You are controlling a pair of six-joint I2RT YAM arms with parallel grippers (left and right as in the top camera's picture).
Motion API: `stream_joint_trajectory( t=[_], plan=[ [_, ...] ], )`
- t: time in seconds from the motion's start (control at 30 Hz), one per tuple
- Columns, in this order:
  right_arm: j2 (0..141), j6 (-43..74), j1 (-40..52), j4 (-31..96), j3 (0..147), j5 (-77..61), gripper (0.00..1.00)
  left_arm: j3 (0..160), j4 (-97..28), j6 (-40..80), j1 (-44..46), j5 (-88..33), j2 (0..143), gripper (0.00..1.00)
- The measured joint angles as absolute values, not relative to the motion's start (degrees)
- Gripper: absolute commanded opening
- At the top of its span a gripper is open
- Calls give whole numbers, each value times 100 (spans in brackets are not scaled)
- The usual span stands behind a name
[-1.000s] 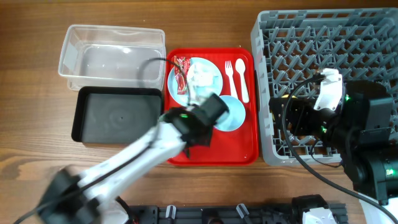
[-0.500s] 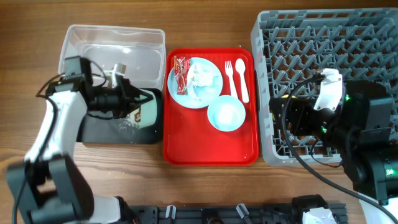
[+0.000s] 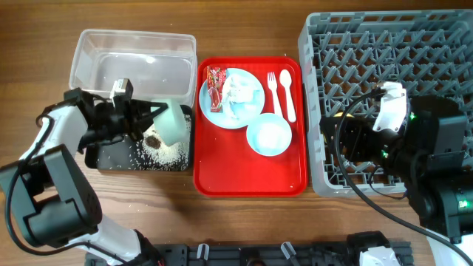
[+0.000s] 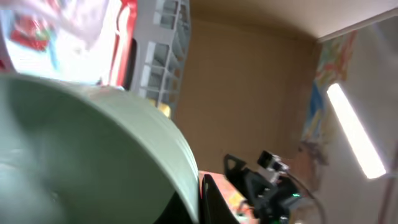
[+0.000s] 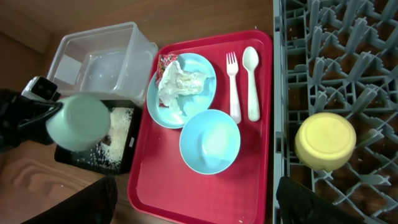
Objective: Sort waste into correct bins and load items into the dishwasher rack
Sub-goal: 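Tip the green bowl over the black tray to dump the rice, then set the empty green bowl back on the red tray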
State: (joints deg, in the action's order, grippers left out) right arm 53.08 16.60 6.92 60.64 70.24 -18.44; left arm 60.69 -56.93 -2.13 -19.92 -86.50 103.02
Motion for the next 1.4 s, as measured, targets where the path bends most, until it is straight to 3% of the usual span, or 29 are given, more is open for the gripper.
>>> stream_joint_trajectory(
  t=[0.17,0.4,0.57,0.67,0.8,0.87,1.03,1.1,1.13,1.17,1.2,1.23,1.4],
  plan=[
    [5308,1660,692,6082,7024,-1841,84,6038,-6066,-1129,-2053,-8674,10304,4],
    [5310,1660,692,6171,7024,-1844,84,6025,-6195,-1203,-2233,-8051,10311,4],
    [5308,1660,692,6173,7024,-1844,84,6018,-7096,-1238,-2255,-7620,10073,4],
    [5310,1660,692,6156,7024,-1844,85,5992,-6678,-825,-1662,-6689,8997,4],
    [5308,1662,692,6106,7024,-1844,85,6001,-5664,786,-43,-4023,7649,4],
    [5310,1662,692,6093,7024,-1844,85,6010,-5428,1448,1286,-2729,7502,4],
    [5308,1660,692,6082,7024,-1844,85,6010,-4779,2364,3446,-915,8060,6],
    [5308,1660,690,6084,7024,-1844,85,6010,-4571,2633,4001,-519,8536,12],
    [5308,1662,692,6084,7024,-1844,85,6010,-4508,2753,4165,-357,8742,21],
    [5308,1662,692,6084,7024,-1844,85,6010,-4427,2897,4305,-207,8967,34],
    [5310,1662,692,6084,7024,-1844,86,6010,-4401,2995,4383,-130,9098,57],
    [5308,1660,692,6084,7024,-1844,86,6010,-4410,3081,4440,-60,9188,68],
    [5310,1660,692,6082,7024,-1844,86,6431,-4646,3247,4327,211,9166,76]
  ],
)
